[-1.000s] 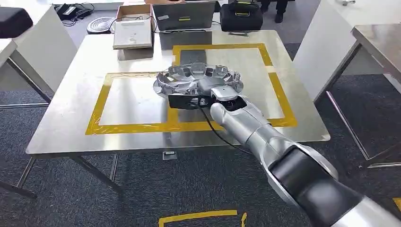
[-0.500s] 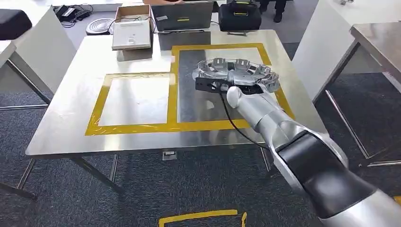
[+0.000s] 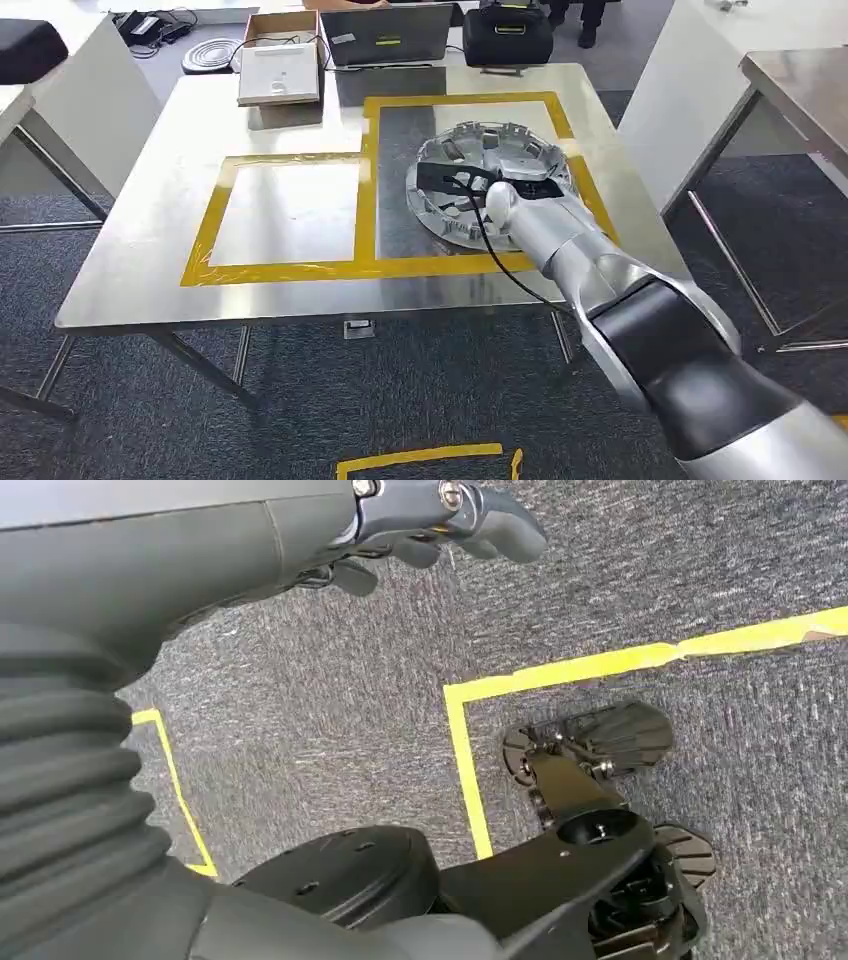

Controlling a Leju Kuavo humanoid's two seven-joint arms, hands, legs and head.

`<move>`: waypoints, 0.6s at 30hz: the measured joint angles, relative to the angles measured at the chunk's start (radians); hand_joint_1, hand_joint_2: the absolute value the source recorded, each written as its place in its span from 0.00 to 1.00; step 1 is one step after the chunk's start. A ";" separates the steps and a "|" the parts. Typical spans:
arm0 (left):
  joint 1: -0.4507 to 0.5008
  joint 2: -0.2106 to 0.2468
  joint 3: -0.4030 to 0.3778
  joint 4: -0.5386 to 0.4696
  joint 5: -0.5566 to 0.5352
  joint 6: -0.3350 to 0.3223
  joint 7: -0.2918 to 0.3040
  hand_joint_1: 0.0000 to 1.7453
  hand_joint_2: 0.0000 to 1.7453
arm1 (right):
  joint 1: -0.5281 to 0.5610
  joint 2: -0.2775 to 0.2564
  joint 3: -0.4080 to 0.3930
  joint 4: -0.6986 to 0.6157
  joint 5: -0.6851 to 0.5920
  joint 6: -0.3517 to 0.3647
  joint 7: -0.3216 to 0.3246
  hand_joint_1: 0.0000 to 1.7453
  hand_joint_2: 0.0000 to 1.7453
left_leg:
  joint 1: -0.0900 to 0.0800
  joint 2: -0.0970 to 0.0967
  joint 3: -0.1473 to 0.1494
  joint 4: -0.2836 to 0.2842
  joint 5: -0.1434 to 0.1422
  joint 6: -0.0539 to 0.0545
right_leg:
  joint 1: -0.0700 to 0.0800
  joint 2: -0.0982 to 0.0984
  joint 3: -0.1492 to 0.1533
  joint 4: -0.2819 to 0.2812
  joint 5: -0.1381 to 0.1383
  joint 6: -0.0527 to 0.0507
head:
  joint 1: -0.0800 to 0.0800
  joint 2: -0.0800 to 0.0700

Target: Take the parts from the cabinet and place them on the table.

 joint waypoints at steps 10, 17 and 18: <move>0.013 0.001 0.008 0.000 0.016 0.004 -0.002 0.00 0.00 | -0.001 0.011 -0.008 -0.001 -0.008 -0.059 -0.064 0.00 0.00 | 0.000 0.000 0.000 0.000 0.000 0.000 | 0.000 0.000 0.000 0.000 0.000 0.000 | 0.000 0.000; 0.033 0.005 0.021 0.000 0.027 0.008 -0.009 0.00 0.00 | -0.019 0.018 -0.052 -0.068 -0.065 -0.351 -0.277 0.00 0.00 | -0.001 0.000 -0.001 0.002 -0.001 0.001 | -0.001 0.000 0.001 -0.001 0.000 0.000 | 0.000 0.000; 0.037 0.005 0.022 0.000 0.027 0.009 -0.009 0.00 0.00 | -0.021 0.020 -0.064 -0.092 -0.085 -0.402 -0.321 0.00 0.00 | -0.001 0.000 0.000 0.002 -0.002 0.002 | -0.001 0.000 0.001 0.000 0.000 0.001 | 0.000 0.000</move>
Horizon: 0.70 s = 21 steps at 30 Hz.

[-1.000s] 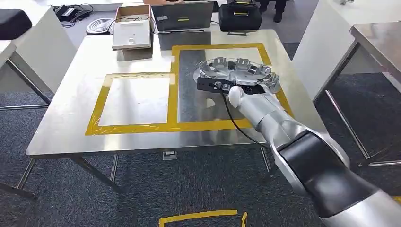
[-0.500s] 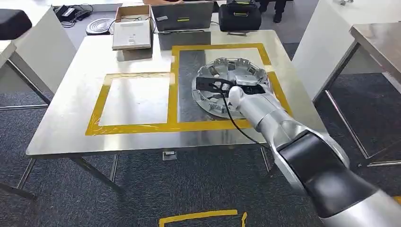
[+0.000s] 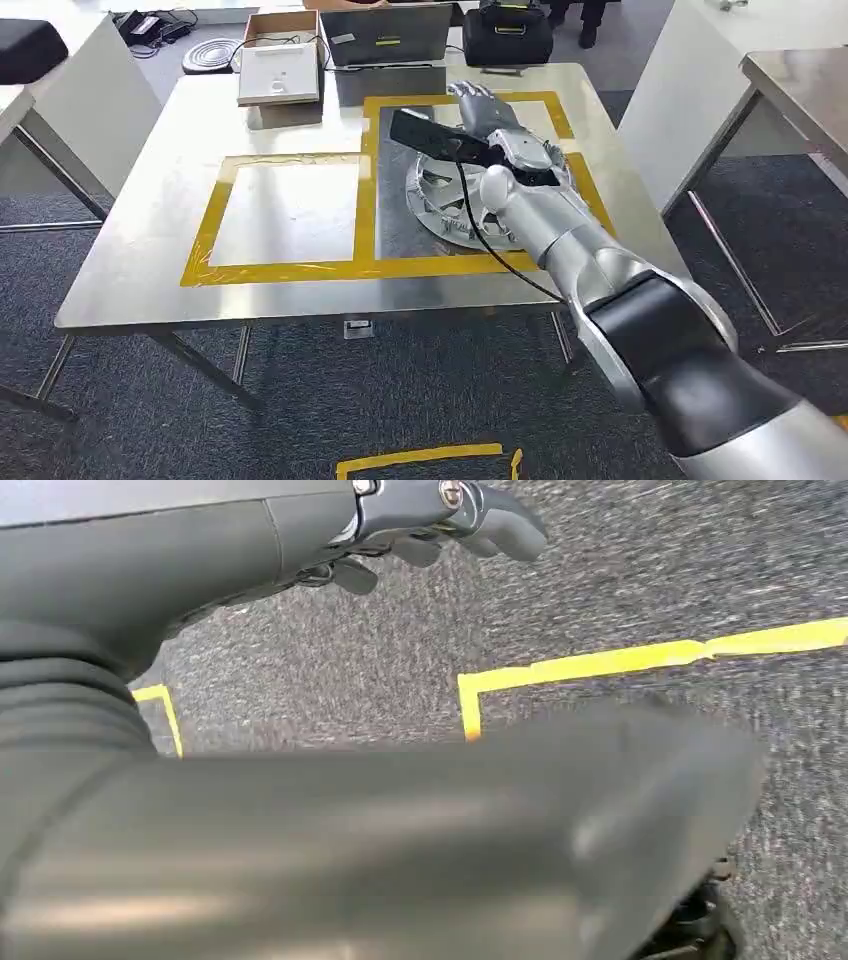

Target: Take the parts from the cabinet and place them on the table.

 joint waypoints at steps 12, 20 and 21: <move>0.013 -0.004 0.013 0.001 -0.022 0.015 0.000 0.00 0.00 | 0.122 -0.020 -0.100 -0.449 -0.124 -0.096 -0.157 0.00 0.00 | 0.009 0.007 0.013 -0.020 0.016 0.029 | -0.001 0.000 -0.005 0.037 -0.045 0.025 | 0.006 0.000; 0.011 -0.006 0.013 0.001 -0.049 0.013 0.005 0.00 0.00 | 0.251 -0.092 -0.102 -0.631 -0.160 -0.128 -0.173 0.00 0.00 | 0.022 0.011 -0.017 0.007 0.020 0.012 | -0.028 -0.008 0.045 0.028 -0.042 0.061 | 0.006 0.000; 0.010 -0.003 0.013 0.000 -0.050 0.016 0.005 0.00 0.00 | 0.253 -0.094 -0.102 -0.641 -0.160 -0.128 -0.172 0.00 0.00 | 0.019 0.011 -0.023 0.010 0.022 0.001 | -0.017 -0.001 0.051 0.024 -0.053 0.056 | 0.007 0.000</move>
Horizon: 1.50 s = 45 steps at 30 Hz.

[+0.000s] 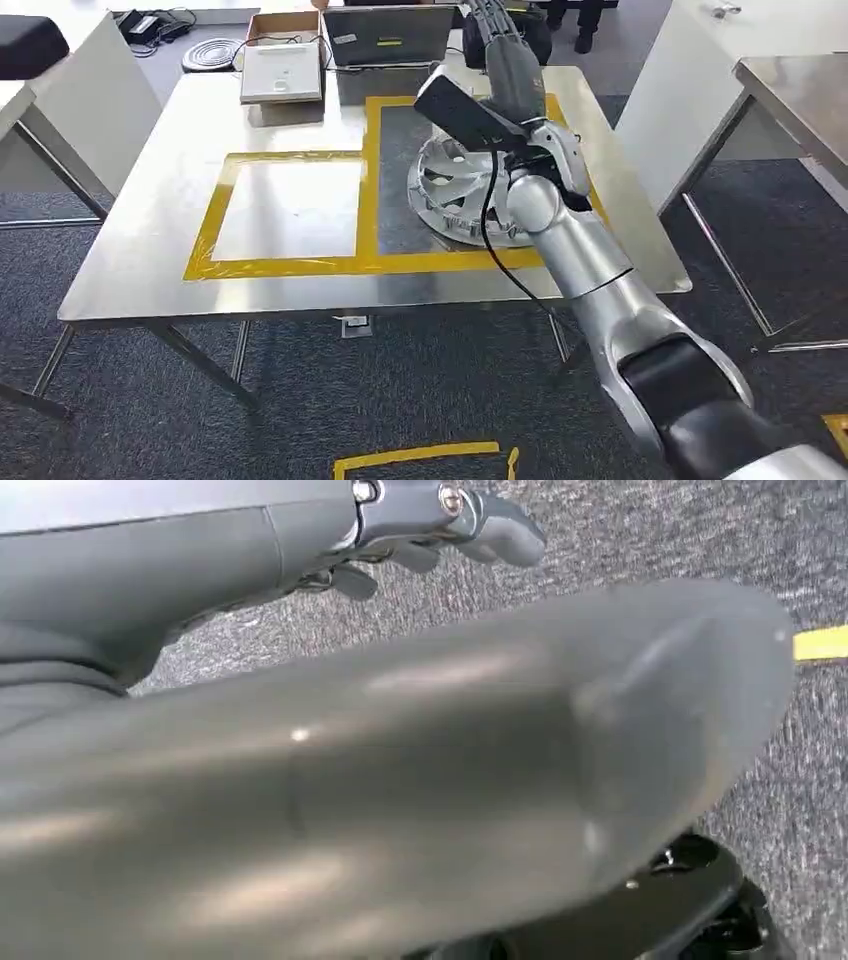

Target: Take the parts from the cabinet and place them on the table.

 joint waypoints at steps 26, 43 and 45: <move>-0.011 0.008 0.000 0.002 -0.005 0.010 0.004 0.00 0.00 | -0.029 0.004 0.021 -0.014 0.007 0.010 0.014 0.00 0.00 | -0.018 0.008 0.022 -0.018 -0.012 0.034 | 0.010 -0.002 -0.188 0.286 -0.074 -0.021 | -0.002 0.000; -0.008 0.006 0.000 0.003 -0.003 0.013 0.006 0.00 0.00 | -0.038 0.016 0.037 0.032 0.009 -0.011 -0.007 0.00 0.00 | -0.008 0.000 -0.061 0.247 -0.091 -0.035 | 0.018 -0.004 -0.072 -0.025 0.077 -0.082 | 0.000 0.000; -0.009 0.006 0.000 0.003 -0.001 0.016 0.006 0.00 0.00 | -0.039 0.017 0.039 0.034 0.009 -0.013 -0.010 0.00 0.00 | -0.009 -0.001 0.068 0.087 -0.068 -0.022 | 0.019 -0.003 -0.094 -0.021 0.098 -0.075 | 0.000 0.000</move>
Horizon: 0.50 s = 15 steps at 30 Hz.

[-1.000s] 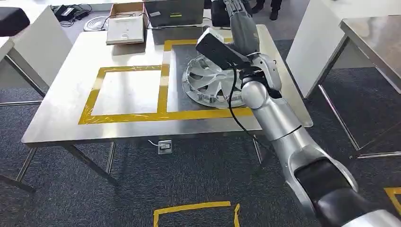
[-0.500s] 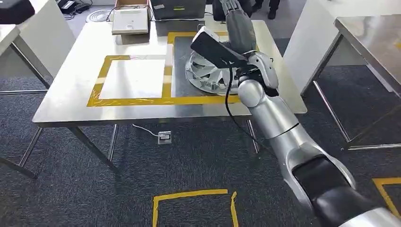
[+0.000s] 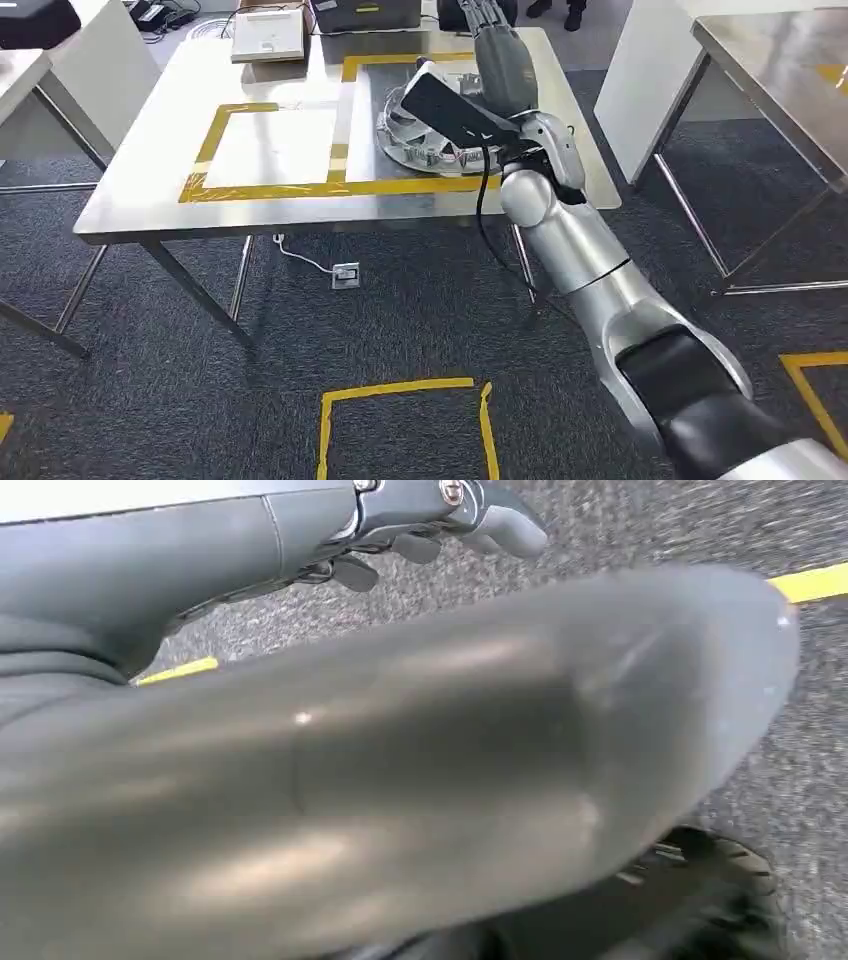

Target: Take the parts from the cabinet and place them on the table.

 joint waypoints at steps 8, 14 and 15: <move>0.008 -0.002 0.001 0.000 0.006 0.005 -0.010 0.00 0.00 | -0.019 0.005 0.009 0.037 -0.004 -0.006 -0.009 0.00 0.00 | -0.009 0.006 0.009 -0.114 0.024 0.055 | -0.010 0.000 -0.049 0.085 -0.090 0.047 | 0.002 0.000; 0.014 -0.003 0.010 0.001 0.018 -0.003 -0.017 0.00 0.00 | -0.030 0.019 0.019 0.051 0.003 -0.006 0.013 0.00 0.00 | -0.007 0.007 -0.088 -0.103 0.091 0.047 | -0.011 0.000 0.009 0.211 -0.093 0.054 | 0.003 0.000; 0.014 -0.004 0.011 0.001 0.021 -0.001 -0.016 0.00 0.00 | -0.034 0.026 0.021 0.051 0.011 -0.006 0.022 0.00 0.00 | -0.007 0.007 -0.100 -0.097 0.100 0.042 | -0.011 -0.001 0.077 0.121 -0.086 0.052 | 0.004 0.000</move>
